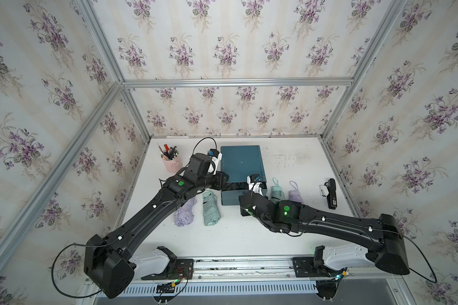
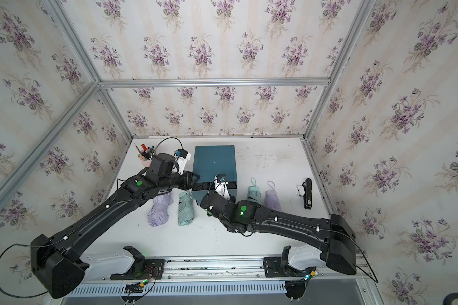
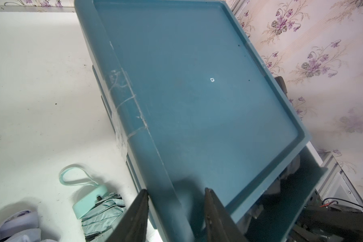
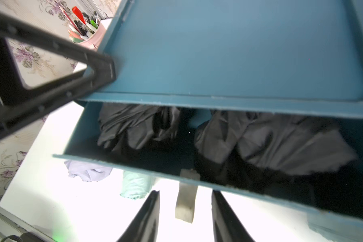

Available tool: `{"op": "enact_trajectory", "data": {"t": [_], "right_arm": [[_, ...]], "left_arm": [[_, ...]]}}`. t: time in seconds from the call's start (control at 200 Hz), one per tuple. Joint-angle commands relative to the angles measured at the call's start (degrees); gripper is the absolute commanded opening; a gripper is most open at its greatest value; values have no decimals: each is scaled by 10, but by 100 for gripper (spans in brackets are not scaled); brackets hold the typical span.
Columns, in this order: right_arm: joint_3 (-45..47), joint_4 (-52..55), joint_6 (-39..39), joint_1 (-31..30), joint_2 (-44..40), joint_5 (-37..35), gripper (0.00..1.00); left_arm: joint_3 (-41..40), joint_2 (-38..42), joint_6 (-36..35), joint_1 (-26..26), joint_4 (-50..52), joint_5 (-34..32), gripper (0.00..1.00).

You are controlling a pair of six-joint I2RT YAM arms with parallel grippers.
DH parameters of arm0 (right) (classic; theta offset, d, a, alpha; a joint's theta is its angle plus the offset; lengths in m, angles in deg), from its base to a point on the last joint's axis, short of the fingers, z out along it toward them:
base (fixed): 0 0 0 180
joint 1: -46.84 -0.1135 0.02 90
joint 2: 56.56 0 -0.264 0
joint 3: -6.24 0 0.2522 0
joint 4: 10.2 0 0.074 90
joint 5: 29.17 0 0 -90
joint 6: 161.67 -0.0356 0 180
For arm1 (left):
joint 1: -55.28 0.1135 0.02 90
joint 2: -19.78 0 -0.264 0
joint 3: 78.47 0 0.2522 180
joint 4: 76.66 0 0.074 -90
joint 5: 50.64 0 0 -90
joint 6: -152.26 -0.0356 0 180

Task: Place the umbrella in the drawer by color
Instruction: Close the drawer in the storage box.

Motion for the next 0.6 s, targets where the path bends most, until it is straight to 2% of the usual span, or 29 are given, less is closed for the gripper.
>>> {"op": "enact_trajectory", "data": {"t": [0.0,0.26,0.595], "right_arm": [[-6,-42,27,18,9,-4,54],[-4,-87,43,55,28,15,65],[-7,-112,42,59,49,-10,66]], "left_arm": [[-5,2,-17,-1,79,1,43],[3,9,-32,-1,101,-11,43],[-3,24,-36,-1,111,-1,44]]}}
